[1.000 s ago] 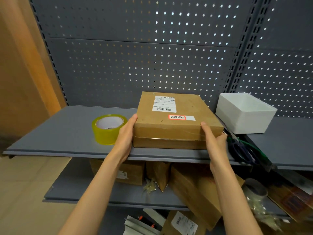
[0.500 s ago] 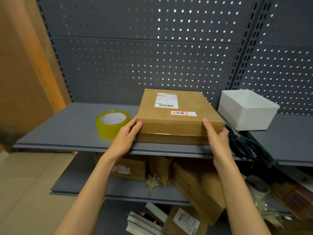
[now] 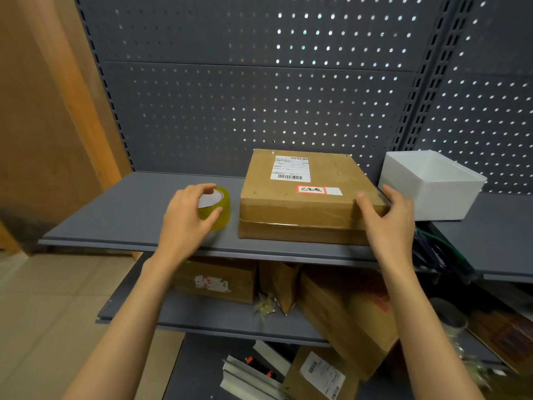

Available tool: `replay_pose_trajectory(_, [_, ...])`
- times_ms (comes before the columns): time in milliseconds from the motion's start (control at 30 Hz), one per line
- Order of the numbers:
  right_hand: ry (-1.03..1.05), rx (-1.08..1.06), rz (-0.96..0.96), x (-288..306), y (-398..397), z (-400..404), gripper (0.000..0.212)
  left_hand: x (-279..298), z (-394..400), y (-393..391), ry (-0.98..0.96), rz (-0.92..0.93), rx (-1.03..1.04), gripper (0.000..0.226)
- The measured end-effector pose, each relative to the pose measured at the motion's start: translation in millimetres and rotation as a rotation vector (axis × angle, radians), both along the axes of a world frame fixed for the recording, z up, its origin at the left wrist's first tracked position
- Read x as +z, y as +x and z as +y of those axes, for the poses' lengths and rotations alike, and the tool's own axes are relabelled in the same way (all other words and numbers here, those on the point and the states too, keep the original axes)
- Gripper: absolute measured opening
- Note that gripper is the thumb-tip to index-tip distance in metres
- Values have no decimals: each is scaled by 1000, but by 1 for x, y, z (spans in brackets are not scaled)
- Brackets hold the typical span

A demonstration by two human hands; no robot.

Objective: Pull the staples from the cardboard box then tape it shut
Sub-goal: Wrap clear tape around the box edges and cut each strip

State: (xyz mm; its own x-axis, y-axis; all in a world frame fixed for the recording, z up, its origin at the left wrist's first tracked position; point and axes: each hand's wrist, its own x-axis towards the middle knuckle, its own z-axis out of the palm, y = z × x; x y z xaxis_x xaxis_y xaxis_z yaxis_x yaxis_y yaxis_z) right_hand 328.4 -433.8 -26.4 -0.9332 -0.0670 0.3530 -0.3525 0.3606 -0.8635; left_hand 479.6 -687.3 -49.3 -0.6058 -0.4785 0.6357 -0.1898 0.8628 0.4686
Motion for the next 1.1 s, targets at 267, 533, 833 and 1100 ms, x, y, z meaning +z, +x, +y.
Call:
replay_pose_trajectory(267, [157, 95, 244, 19, 19, -22, 27, 5, -7, -10, -134, -394, 187, 46])
replay_pose_trajectory(533, [-60, 595, 156, 58, 59, -53, 28, 59, 25, 24, 565, 415, -154, 10])
replay_pose_trajectory(833, [-53, 909, 54, 71, 83, -81, 43, 57, 96, 53, 703, 512, -429, 15])
replay_pose_trajectory(1100, [-165, 873, 136, 47, 89, -65, 22, 42, 110, 60, 692, 439, -439, 16])
